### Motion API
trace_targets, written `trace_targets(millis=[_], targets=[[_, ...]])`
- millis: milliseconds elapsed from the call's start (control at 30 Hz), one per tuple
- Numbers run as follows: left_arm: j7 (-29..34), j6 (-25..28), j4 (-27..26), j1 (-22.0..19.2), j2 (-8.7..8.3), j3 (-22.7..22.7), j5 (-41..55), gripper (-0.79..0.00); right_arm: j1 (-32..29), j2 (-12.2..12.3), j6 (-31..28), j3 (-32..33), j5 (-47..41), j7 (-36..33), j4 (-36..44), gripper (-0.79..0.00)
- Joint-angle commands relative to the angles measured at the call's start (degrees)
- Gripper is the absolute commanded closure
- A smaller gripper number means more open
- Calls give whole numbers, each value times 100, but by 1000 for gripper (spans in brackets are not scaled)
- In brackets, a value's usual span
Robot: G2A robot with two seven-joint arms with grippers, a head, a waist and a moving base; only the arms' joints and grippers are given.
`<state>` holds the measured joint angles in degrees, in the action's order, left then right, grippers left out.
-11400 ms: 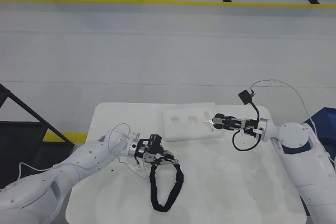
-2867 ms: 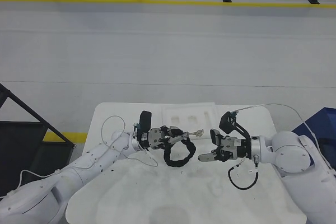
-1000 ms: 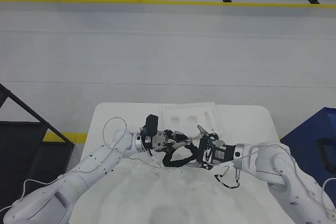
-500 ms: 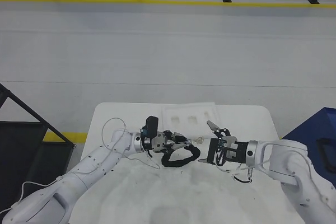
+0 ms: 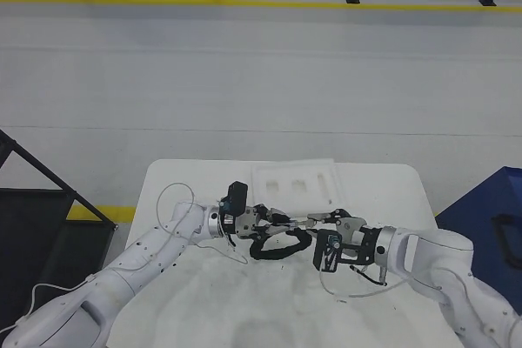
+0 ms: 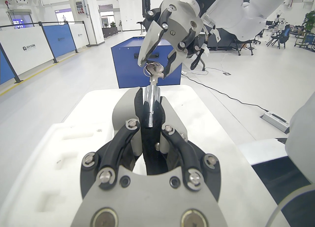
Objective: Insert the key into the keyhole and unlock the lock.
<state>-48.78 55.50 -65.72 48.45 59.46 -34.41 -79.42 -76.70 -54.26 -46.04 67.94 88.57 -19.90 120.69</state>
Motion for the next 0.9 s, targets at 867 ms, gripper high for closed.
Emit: trace_targets(millis=[867], targets=[[-234,-233,-288,45,-8,73,-588,0,644,9,-225,-37,-5141,-1495,-1505,0]])
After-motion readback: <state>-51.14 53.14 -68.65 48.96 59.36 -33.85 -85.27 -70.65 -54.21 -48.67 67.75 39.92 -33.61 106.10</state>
